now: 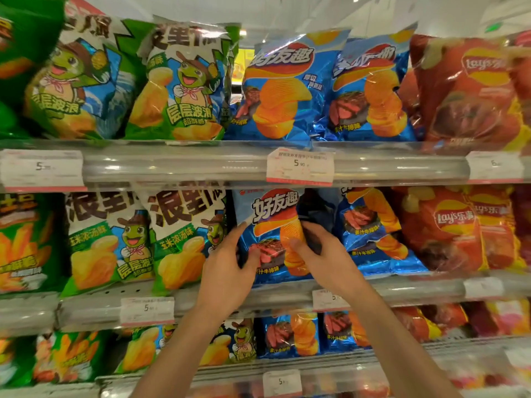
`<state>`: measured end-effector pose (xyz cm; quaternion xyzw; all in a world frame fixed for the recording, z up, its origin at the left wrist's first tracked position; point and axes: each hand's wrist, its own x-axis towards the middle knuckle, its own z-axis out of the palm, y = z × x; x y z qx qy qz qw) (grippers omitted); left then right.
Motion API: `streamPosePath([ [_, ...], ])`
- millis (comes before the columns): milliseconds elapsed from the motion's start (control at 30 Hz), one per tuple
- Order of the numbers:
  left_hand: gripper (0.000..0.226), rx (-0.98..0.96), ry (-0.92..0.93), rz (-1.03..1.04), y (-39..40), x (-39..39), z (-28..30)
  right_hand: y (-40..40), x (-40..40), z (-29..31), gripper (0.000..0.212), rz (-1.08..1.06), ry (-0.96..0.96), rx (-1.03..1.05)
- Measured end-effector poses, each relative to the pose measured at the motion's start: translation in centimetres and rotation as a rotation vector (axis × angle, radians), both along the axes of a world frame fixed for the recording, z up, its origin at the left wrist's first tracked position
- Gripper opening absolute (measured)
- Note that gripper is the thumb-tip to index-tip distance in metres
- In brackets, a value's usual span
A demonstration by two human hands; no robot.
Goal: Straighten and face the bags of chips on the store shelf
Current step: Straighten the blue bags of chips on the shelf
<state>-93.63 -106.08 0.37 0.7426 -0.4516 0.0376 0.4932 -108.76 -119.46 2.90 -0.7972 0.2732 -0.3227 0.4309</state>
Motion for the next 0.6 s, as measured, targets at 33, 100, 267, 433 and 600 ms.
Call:
streamPosePath([
  [33, 0.053, -0.016, 0.008, 0.000, 0.3, 0.0, -0.1, 0.2, -0.6, 0.0, 0.038, -0.016, -0.017, -0.006],
  [100, 0.050, -0.049, 0.009, 0.025, 1.0, -0.1, -0.2, 0.5, -2.2, 0.0, 0.038, -0.057, -0.058, -0.008],
  [267, 0.028, -0.147, 0.027, 0.047, 0.7, -1.7, 0.3, -0.9, -7.2, -0.2, 0.019, -0.245, -0.139, -0.104],
  [433, 0.018, -0.119, 0.093, -0.073, -2.8, -6.1, 1.6, -4.7, -11.0, 0.2, 0.011, -0.405, -0.198, -0.166],
  [600, 0.034, -0.062, 0.030, -0.077, -8.6, -10.3, 3.1, -8.4, -12.2, 1.1, 0.016, -0.312, -0.038, -0.270],
])
